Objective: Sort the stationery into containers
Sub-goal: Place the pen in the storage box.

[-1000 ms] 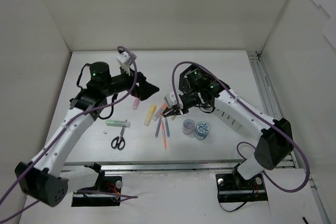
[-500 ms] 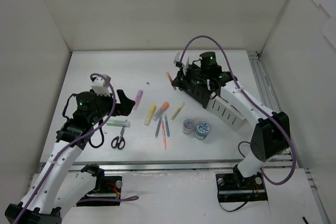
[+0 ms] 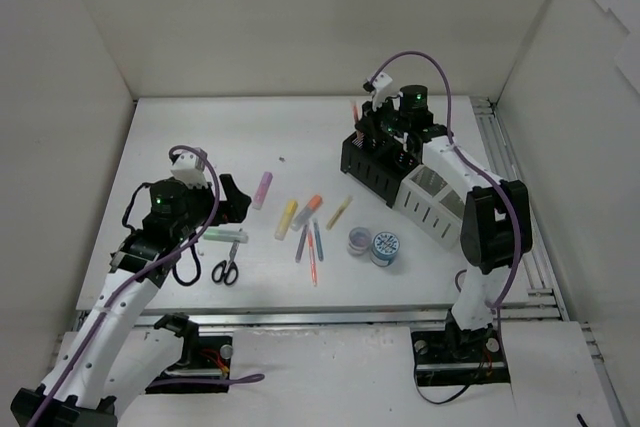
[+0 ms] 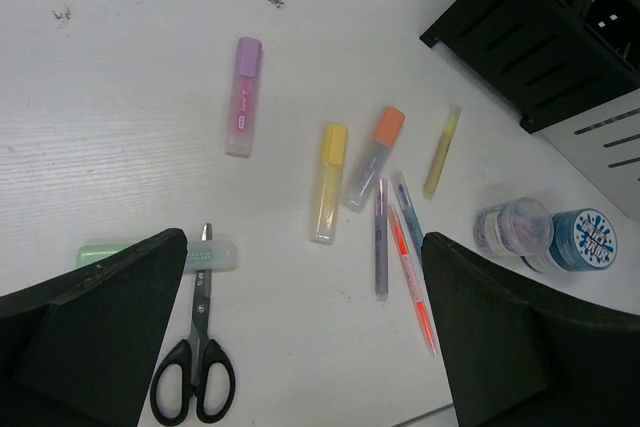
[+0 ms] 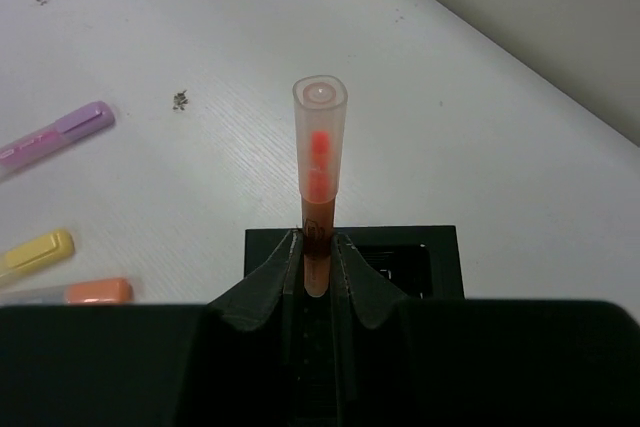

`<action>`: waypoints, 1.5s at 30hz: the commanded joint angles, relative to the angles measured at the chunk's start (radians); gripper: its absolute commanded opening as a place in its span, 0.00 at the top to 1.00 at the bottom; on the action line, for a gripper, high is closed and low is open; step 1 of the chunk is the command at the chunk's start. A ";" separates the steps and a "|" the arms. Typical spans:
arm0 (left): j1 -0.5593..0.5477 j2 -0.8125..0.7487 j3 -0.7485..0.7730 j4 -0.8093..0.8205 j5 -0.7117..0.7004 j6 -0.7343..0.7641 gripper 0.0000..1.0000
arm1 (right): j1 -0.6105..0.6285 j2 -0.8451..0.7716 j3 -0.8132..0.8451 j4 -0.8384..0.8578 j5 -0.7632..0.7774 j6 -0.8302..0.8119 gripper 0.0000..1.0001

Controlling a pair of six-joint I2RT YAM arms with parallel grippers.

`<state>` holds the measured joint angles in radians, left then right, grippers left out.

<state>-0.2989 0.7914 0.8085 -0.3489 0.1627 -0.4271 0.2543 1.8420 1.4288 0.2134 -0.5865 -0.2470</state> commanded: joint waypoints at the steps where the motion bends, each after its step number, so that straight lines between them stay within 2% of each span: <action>1: 0.007 0.009 0.014 0.048 -0.025 0.008 0.01 | -0.009 -0.012 0.018 0.162 0.043 -0.009 1.00; 11: 0.007 0.017 0.008 0.053 -0.040 0.021 0.01 | -0.052 0.037 -0.020 0.208 0.077 -0.005 1.00; 22: 0.007 -0.007 -0.005 0.054 -0.045 0.024 0.01 | -0.061 -0.050 -0.192 0.277 0.037 0.034 0.97; 29: 0.007 -0.024 -0.009 0.048 -0.042 0.022 0.01 | -0.064 -0.069 -0.191 0.276 0.042 0.069 0.59; 32: 0.007 -0.029 -0.006 0.036 -0.046 0.021 0.00 | -0.066 -0.104 -0.186 0.264 0.050 0.075 0.51; 38: 0.007 -0.032 0.000 0.030 -0.045 0.019 0.00 | -0.063 -0.223 -0.189 0.236 0.096 0.075 0.42; 39: 0.007 -0.032 0.003 0.022 -0.045 0.018 0.00 | -0.064 -0.242 -0.180 0.228 0.093 0.083 0.37; 40: 0.007 -0.031 0.004 0.018 -0.046 0.014 0.01 | -0.061 -0.275 -0.168 0.184 0.094 0.084 0.24; 41: 0.007 -0.029 0.004 0.011 -0.048 0.010 0.01 | -0.056 -0.288 -0.153 0.150 0.079 0.083 0.02; 45: 0.007 -0.040 0.001 -0.007 -0.072 -0.019 0.00 | 0.023 -0.358 -0.096 0.049 0.146 0.037 0.02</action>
<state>-0.2989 0.7631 0.7868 -0.3702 0.1219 -0.4248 0.2150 1.5692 1.2648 0.2878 -0.4843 -0.1848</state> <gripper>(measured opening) 0.996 0.977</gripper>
